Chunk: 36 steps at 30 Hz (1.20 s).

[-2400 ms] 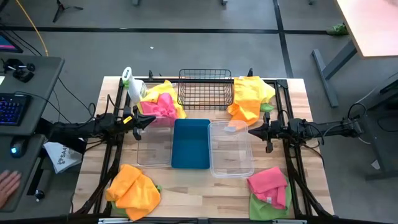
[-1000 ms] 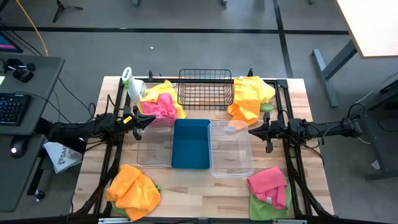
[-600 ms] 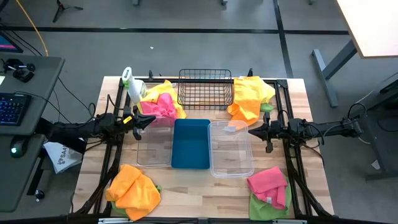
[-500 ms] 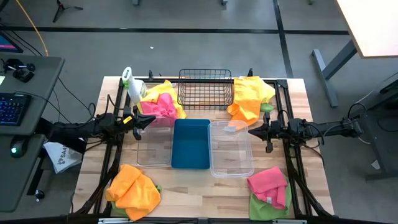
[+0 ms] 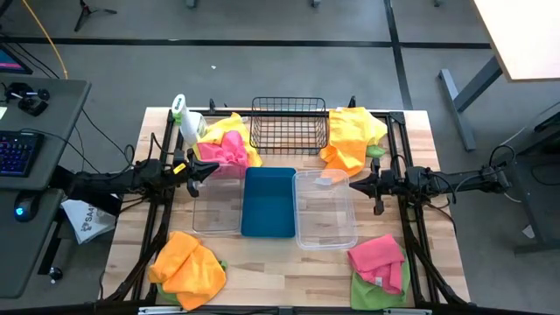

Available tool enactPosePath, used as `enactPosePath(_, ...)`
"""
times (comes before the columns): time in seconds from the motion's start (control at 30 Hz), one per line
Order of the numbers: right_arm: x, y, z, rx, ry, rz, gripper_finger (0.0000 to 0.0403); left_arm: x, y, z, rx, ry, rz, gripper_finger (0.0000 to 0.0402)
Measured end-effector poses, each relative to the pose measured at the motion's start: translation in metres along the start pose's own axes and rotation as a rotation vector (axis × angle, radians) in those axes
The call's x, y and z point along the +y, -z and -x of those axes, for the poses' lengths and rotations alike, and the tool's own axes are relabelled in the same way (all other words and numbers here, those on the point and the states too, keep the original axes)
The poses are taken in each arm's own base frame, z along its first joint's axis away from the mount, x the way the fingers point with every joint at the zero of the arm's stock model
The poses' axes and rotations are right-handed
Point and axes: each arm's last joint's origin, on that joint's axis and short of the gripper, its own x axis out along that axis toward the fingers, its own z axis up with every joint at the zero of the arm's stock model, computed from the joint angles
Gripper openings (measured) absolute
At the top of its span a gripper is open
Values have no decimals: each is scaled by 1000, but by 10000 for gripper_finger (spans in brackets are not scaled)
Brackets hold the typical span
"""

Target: Sort microfiber towel by color & place in baskets

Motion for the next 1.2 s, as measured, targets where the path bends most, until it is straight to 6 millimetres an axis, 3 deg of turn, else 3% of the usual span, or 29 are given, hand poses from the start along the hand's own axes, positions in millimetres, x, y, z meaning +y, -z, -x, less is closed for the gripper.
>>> enactPosePath(0.13, 0, 0, 0, -4, 0, 38, 0, 0, 0, 0, 0, 0, 0, 0)
enactPosePath(0.2, 0, -8, 0, -80, -2, -40, 0, 0, 0, 0, 0, 0, 0, 0)
enactPosePath(0.4, -7, -64, 25, -749, -33, -640, 0, 0, 0, 0, 0, 0, 0, 0)
enactPosePath(0.47, -12, -75, 36, -916, 15, -716, 0, 0, 0, 0, 0, 0, 0, 0)
enactPosePath(0.53, -13, -87, 42, -959, 73, -623, 0, 0, 0, 0, 1, 0, 0, 0)
enactPosePath(0.63, -12, -112, 36, -823, 156, -487, 0, 0, 0, 0, 0, 0, 0, 0)
enactPosePath(0.73, -14, -143, 13, -565, 351, -407, 0, 0, 0, 0, 0, 0, 0, 0)
enactPosePath(0.9, -36, -181, -32, -109, 844, -339, 0, 0, 0, 0, 0, -1, 0, 0)
enactPosePath(1.03, -75, -180, -52, 294, 1093, -374, 0, 0, 0, 0, 0, 0, 0, 0)
enactPosePath(1.2, -127, -147, -65, 614, 1079, -622, 0, 0, 0, 0, 0, 0, 0, 0)
